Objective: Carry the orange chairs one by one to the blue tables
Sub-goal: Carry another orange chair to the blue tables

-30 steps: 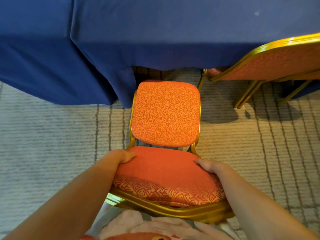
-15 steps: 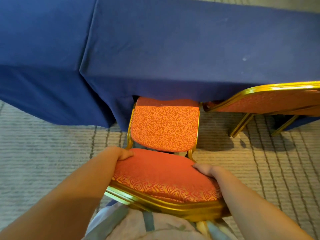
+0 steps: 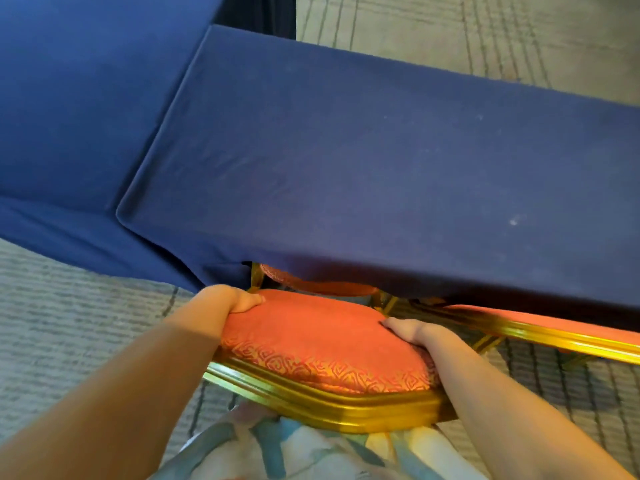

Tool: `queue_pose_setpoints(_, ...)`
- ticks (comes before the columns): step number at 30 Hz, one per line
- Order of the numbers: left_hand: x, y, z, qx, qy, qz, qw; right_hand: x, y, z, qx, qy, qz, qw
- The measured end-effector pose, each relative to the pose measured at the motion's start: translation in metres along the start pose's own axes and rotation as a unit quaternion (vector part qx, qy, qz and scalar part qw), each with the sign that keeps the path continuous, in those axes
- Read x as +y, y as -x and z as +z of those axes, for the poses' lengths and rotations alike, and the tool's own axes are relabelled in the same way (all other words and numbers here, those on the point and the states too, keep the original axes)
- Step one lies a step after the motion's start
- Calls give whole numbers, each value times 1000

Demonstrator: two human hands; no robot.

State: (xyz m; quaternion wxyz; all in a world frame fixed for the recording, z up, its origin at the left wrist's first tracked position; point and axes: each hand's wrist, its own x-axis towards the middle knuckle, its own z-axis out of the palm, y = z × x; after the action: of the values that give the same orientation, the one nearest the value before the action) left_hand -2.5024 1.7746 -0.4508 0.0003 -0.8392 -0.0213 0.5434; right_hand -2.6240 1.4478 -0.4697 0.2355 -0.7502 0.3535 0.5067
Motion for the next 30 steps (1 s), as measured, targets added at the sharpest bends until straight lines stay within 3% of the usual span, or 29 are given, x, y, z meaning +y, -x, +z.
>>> queue_pose_setpoints(12,15,-11,-50,-35,-11,-6,999,-53,-14,-61,1,91,-69,993)
queue_pose_setpoints(19,25,13,-70,-39,-5,1,999,-65,-7,-72,19,142,-65,988)
queue_pose_setpoints(26,27,54,-74,60,-4,63,996,-79,84,-82,-49,114,0,992)
queue_pose_setpoints(28,23,64,-71,105,17,84,991,-80,105,-77,-2,89,-16,996)
queue_pose_setpoints(30,19,79,-65,158,51,129,978,-81,117,-65,105,76,-54,990)
